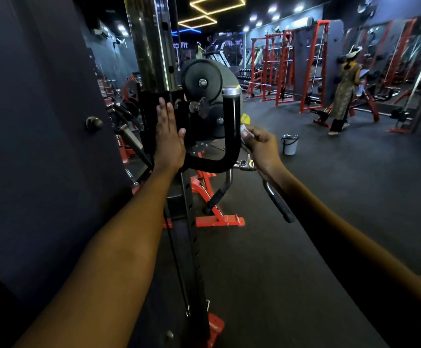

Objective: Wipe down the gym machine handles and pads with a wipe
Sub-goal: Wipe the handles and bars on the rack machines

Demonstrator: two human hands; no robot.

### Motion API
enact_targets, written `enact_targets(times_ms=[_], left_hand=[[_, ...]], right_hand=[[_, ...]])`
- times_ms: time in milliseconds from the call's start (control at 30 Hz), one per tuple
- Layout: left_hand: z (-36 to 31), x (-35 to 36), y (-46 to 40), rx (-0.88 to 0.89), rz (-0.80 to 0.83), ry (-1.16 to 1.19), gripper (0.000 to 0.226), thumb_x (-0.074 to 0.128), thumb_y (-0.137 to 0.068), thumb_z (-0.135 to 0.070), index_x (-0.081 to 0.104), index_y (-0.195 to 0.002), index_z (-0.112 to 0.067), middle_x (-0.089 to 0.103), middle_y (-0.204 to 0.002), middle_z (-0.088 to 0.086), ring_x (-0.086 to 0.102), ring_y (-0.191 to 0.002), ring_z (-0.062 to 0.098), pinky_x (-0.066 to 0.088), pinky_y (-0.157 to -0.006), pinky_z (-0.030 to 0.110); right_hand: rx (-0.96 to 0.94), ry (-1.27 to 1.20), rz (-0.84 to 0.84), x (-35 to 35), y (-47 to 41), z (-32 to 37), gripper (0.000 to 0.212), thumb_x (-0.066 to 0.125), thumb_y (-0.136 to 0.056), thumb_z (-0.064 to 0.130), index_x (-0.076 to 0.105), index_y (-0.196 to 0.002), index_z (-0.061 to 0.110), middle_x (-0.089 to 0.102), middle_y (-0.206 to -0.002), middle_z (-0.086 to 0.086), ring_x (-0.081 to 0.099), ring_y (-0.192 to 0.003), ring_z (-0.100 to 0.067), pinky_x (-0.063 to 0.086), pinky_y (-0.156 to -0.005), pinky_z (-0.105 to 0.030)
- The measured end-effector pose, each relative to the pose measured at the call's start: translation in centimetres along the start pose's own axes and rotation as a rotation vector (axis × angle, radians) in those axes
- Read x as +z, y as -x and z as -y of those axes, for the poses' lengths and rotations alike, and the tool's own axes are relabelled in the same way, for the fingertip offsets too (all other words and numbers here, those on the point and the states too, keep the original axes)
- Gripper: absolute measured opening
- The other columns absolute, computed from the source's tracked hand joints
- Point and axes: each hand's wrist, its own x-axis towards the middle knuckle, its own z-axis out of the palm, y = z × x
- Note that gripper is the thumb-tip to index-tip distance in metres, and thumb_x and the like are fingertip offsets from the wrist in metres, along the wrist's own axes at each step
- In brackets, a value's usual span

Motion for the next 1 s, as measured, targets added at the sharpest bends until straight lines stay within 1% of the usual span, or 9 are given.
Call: enact_targets(times_ms=[133,200,267,433,500,567,733,833,1000], left_hand=[[-0.6,-0.5,1.0,-0.056,0.020,-0.021,0.062,0.033,-0.105,-0.028,0.003,-0.154,-0.007,-0.007,-0.162,0.008,-0.002,-0.150,0.023,0.015,-0.121,0.040],[-1.2,-0.7,2.2,-0.083,0.047,-0.053,0.060,0.031,-0.105,-0.032,0.006,-0.154,-0.008,-0.006,-0.163,0.005,0.006,-0.150,0.024,0.022,-0.118,0.043],[-2.0,-1.0,4.1,-0.083,0.089,-0.086,0.059,0.029,-0.106,-0.035,0.009,-0.154,-0.008,-0.004,-0.163,0.005,0.010,-0.149,0.025,0.025,-0.116,0.041],[-5.1,-0.8,9.4,-0.166,0.201,-0.177,0.057,0.030,-0.105,-0.033,0.014,-0.154,-0.006,0.007,-0.162,0.009,0.011,-0.149,0.025,0.020,-0.118,0.042],[-6.9,-0.7,11.3,-0.236,0.257,-0.222,0.056,0.030,-0.105,-0.033,0.017,-0.153,-0.007,0.013,-0.161,0.011,0.015,-0.148,0.025,0.022,-0.117,0.040],[-8.3,-0.4,12.9,-0.258,0.304,-0.275,0.053,0.036,-0.104,-0.031,0.028,-0.150,-0.005,0.028,-0.155,0.015,0.028,-0.143,0.029,0.028,-0.113,0.041],[-13.7,0.3,17.3,-0.362,0.511,-0.398,0.038,0.041,-0.101,-0.035,0.055,-0.126,-0.011,0.057,-0.129,0.014,0.054,-0.117,0.034,0.044,-0.090,0.041],[-18.0,1.1,20.4,-0.375,0.649,-0.464,0.037,0.042,-0.100,-0.039,0.060,-0.113,-0.010,0.062,-0.120,0.016,0.058,-0.112,0.035,0.046,-0.087,0.041],[-24.7,2.7,26.2,-0.365,0.717,-0.433,0.038,0.045,-0.099,-0.039,0.058,-0.123,-0.013,0.060,-0.128,0.014,0.056,-0.117,0.034,0.044,-0.092,0.040]], right_hand=[[0.039,0.245,-0.052,-0.8,0.7,-0.7,0.015,0.055,-0.092,0.001,0.067,-0.101,0.005,0.060,-0.080,-0.005,0.059,-0.068,-0.003,0.052,-0.070,-0.021],[0.069,0.425,-0.108,-1.4,1.1,-1.0,0.014,0.061,-0.088,0.006,0.069,-0.099,0.005,0.063,-0.081,-0.007,0.059,-0.076,-0.011,0.050,-0.075,-0.026],[0.082,0.594,-0.110,-2.3,1.9,-0.9,0.012,0.061,-0.086,0.007,0.070,-0.091,0.000,0.069,-0.086,-0.014,0.059,-0.080,-0.014,0.042,-0.067,-0.022],[0.091,0.812,-0.016,-5.1,3.9,-0.9,0.018,0.063,-0.085,0.004,0.066,-0.076,-0.012,0.066,-0.082,-0.028,0.054,-0.080,-0.013,0.032,-0.060,-0.023],[0.133,0.869,0.036,-6.8,4.8,-1.6,0.018,0.063,-0.086,0.005,0.065,-0.071,-0.005,0.065,-0.085,-0.028,0.060,-0.090,-0.022,0.032,-0.063,-0.018],[0.185,0.922,0.068,-8.3,6.2,-1.7,0.012,0.063,-0.085,0.010,0.064,-0.074,0.008,0.064,-0.097,-0.025,0.061,-0.095,-0.033,0.034,-0.067,-0.011],[0.313,1.147,0.175,-13.0,11.5,0.1,0.026,0.063,-0.087,0.021,0.065,-0.099,-0.002,0.062,-0.108,-0.024,0.060,-0.099,-0.039,0.042,-0.071,-0.031],[0.299,1.204,0.206,-15.8,15.5,1.4,0.028,0.061,-0.089,0.021,0.062,-0.108,0.001,0.061,-0.109,-0.025,0.059,-0.101,-0.040,0.045,-0.075,-0.034],[0.333,1.186,0.166,-20.7,21.6,2.3,0.023,0.057,-0.091,0.024,0.063,-0.098,0.003,0.063,-0.104,-0.020,0.060,-0.096,-0.039,0.049,-0.077,-0.038]])
